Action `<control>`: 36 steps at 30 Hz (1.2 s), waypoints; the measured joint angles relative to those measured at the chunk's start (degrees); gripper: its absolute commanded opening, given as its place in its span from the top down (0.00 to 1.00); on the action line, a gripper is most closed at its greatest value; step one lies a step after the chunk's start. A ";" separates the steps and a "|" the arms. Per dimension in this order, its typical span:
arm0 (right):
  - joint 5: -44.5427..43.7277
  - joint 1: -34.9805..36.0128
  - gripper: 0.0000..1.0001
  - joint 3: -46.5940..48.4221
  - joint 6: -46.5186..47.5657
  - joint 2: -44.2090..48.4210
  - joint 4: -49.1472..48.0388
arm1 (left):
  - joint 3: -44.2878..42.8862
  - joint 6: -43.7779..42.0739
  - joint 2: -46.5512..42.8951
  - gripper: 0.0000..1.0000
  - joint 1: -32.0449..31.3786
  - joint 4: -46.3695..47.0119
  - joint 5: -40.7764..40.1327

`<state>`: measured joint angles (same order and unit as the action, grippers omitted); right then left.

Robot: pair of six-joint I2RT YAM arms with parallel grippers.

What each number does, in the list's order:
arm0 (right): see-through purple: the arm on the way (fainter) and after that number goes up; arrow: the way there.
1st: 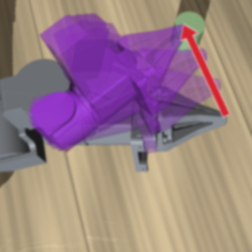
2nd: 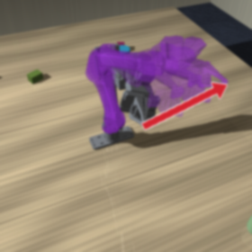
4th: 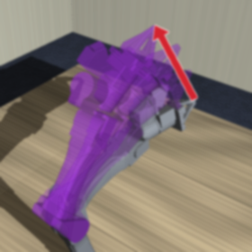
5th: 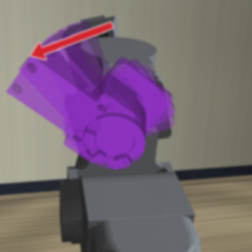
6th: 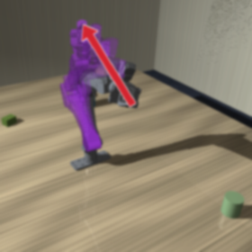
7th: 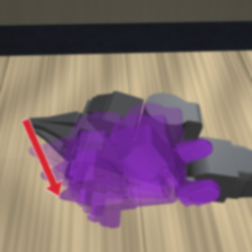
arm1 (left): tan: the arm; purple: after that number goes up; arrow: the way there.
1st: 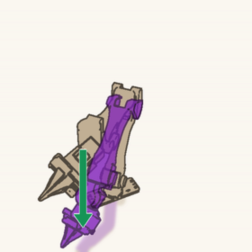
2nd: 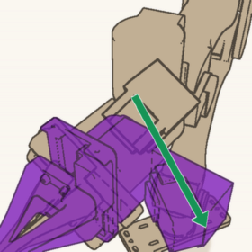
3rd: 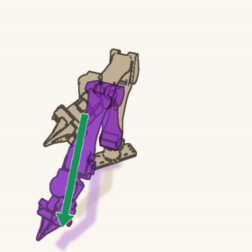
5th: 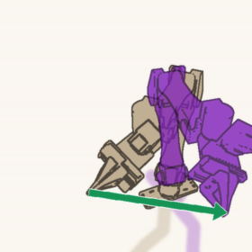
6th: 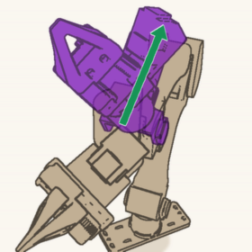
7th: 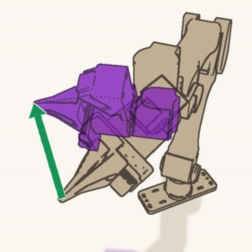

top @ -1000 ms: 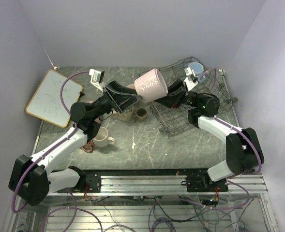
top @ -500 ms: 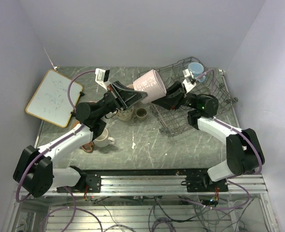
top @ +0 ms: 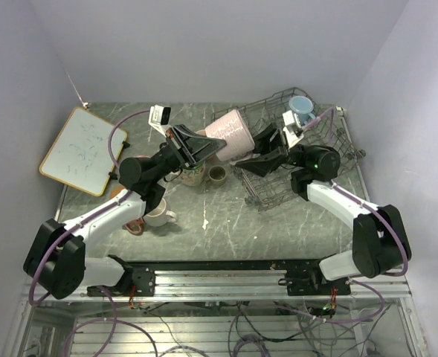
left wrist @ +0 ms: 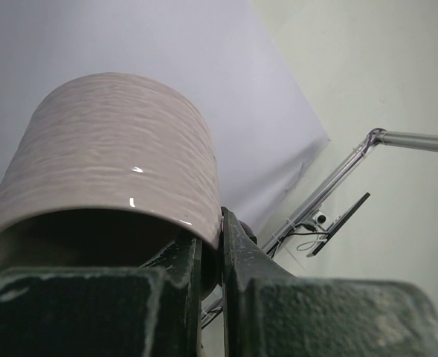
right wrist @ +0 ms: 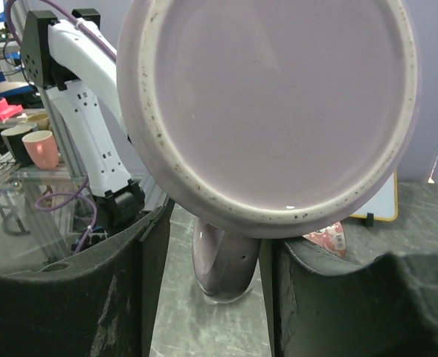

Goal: Load the cups into the dish rack
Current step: Turn the cup upside down in the dish rack.

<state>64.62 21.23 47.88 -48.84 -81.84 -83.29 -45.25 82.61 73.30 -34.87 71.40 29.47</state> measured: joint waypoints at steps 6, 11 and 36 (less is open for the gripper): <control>-0.46 2.16 0.49 0.00 3.15 0.83 5.55 | 0.00 0.94 0.81 0.93 -0.11 1.64 -0.09; -2.27 3.48 0.53 0.00 3.43 0.83 9.09 | 0.00 1.09 1.81 0.93 -0.17 3.30 -0.20; -4.13 3.21 1.00 0.44 -2.19 1.36 10.38 | 0.02 0.31 2.03 0.51 -0.28 5.55 0.31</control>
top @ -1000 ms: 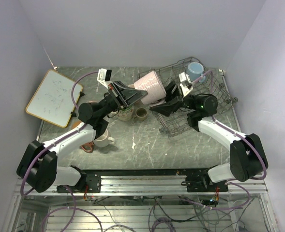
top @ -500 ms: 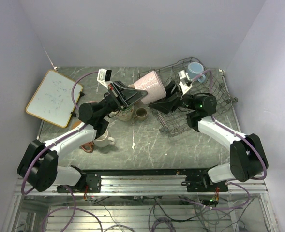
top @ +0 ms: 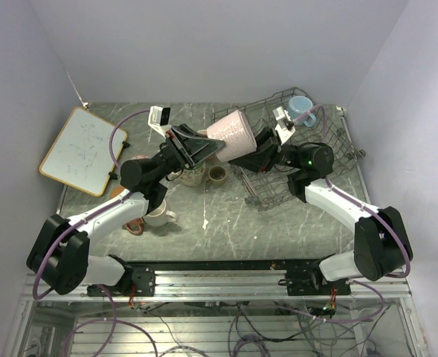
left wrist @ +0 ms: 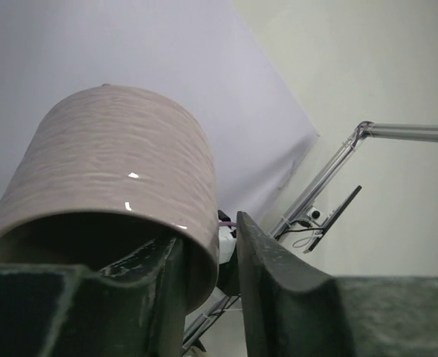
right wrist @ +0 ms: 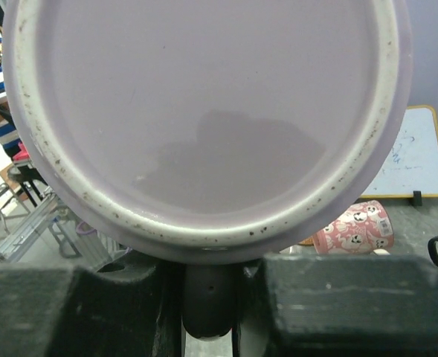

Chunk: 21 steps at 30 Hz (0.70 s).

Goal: Load the cups into the dish rack
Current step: Turn the cup upside down in the dish rack.

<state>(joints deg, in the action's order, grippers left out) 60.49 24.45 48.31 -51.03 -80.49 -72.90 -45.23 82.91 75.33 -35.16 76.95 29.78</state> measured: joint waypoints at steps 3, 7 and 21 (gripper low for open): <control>0.92 -0.98 1.00 -0.07 -1.29 0.00 -0.59 | 0.22 -0.13 -0.39 0.35 0.02 0.24 -0.81; 1.01 -3.13 1.00 -0.20 -2.84 0.00 -2.25 | 1.75 -1.14 -2.29 0.25 0.09 -0.04 -1.68; 1.27 -12.90 1.00 -3.78 -1.84 3.76 -3.98 | 14.03 -6.49 -13.40 0.18 5.79 -10.62 -3.02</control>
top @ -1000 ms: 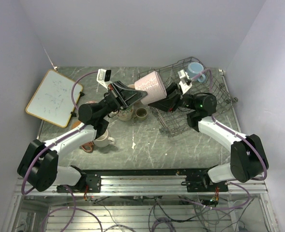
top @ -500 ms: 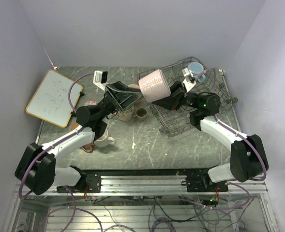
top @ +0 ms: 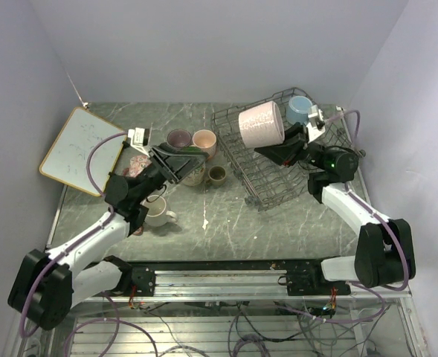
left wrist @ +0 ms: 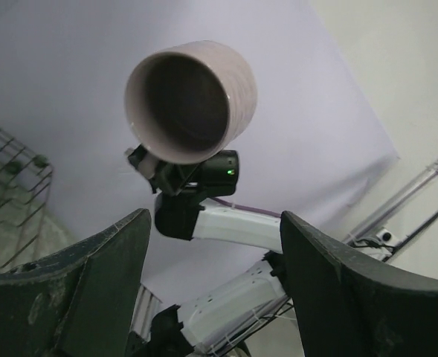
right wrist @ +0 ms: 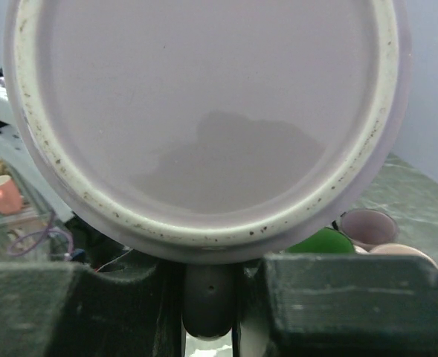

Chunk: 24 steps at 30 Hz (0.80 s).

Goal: Load the cups into the dish rack
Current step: Turn the cup upside down in the dish rack.

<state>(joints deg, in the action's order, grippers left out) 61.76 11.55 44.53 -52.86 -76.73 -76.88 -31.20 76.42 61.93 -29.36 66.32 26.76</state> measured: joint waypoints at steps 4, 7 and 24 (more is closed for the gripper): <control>0.57 -4.35 1.00 -1.79 2.49 0.50 0.44 | 2.25 -4.87 -6.03 0.08 1.86 -9.97 -1.11; 0.85 -7.85 1.00 -2.58 5.14 0.48 2.25 | 2.21 -9.99 -11.72 0.00 2.67 -19.37 -2.89; -11.80 -14.60 1.00 -2.73 43.28 0.39 39.21 | -10.43 -39.93 -28.09 0.05 3.28 -71.34 -18.38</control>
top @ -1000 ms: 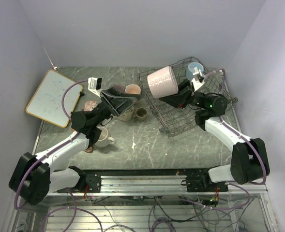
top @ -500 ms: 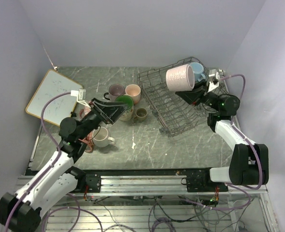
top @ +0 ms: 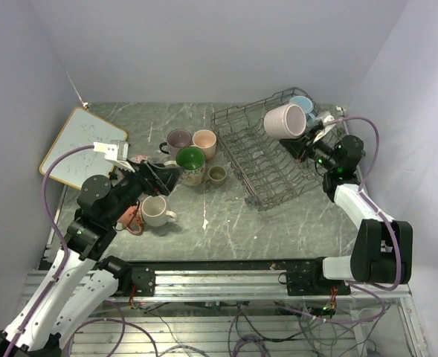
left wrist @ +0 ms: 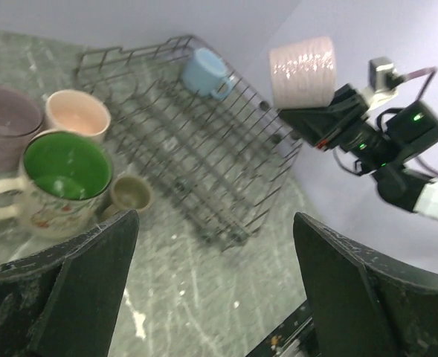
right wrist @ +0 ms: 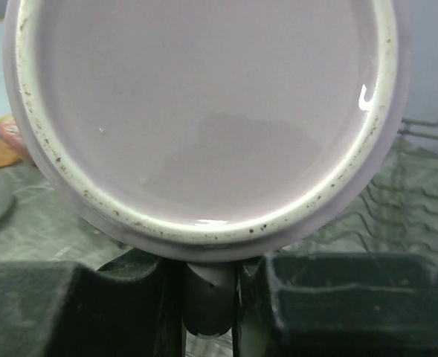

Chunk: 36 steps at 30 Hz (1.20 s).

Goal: Load the cups into the dish rack
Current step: Turn the cup upside down in the dish rack.

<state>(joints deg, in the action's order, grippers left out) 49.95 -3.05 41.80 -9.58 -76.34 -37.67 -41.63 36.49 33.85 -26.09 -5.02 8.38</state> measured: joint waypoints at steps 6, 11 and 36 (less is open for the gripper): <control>-6.19 -1.79 1.00 0.55 7.96 -2.56 5.77 | -0.35 -3.72 -0.85 0.05 0.00 -8.35 -2.03; -9.68 -3.96 1.00 0.83 11.02 -4.83 7.52 | -0.33 -4.85 -2.89 0.05 0.00 -11.47 -3.02; -19.23 -9.57 1.00 11.39 17.86 -21.44 12.37 | 0.22 -4.72 -5.40 0.05 0.00 -13.94 -3.89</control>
<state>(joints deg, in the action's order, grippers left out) 30.72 -12.62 53.19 8.27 -97.78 -25.30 -41.41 31.77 28.45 -26.09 -18.96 4.49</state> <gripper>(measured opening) 0.197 0.948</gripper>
